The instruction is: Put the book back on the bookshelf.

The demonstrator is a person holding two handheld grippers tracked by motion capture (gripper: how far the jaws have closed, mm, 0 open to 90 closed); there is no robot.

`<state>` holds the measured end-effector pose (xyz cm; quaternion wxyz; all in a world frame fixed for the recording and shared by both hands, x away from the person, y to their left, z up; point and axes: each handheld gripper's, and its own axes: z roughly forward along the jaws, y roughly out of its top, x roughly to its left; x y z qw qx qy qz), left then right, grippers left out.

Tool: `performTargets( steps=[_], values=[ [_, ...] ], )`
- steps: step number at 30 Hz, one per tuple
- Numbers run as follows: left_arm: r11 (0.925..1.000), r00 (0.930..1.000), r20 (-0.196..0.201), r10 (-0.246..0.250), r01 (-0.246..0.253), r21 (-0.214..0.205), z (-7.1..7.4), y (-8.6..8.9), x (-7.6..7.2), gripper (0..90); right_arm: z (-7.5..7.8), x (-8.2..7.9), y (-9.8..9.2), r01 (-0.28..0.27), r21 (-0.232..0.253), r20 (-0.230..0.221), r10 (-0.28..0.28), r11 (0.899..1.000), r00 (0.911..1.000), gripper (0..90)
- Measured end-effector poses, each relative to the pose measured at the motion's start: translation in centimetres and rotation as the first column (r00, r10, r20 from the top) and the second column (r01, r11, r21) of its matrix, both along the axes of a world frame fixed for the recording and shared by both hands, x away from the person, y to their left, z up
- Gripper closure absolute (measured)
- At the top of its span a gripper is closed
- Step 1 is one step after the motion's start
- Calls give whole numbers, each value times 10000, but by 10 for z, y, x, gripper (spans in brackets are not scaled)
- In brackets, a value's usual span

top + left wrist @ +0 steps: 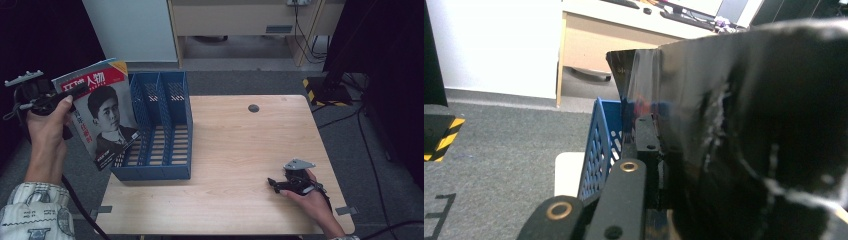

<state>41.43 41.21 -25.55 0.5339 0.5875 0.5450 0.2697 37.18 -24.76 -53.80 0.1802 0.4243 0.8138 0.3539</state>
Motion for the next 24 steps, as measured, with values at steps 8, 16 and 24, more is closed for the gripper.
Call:
performTargets(
  steps=[8, 16, 24],
  values=[
    [9994, 9983, 478, 319, -313, -143, -2, 0, -2, 866, 0, 0, 0, -9, -12, -2, 9, 10000, 10000, 142],
    [9981, 9935, 983, 578, -554, -270, -7, -2, -2, 866, 0, 0, 0, -14, -17, 6, 14, 10000, 10000, 142],
    [9990, 9919, 1202, 412, -386, -238, -12, -6, 2, 867, 0, 0, 0, -6, 8, -8, 6, 10000, 10000, 142]
  ],
)
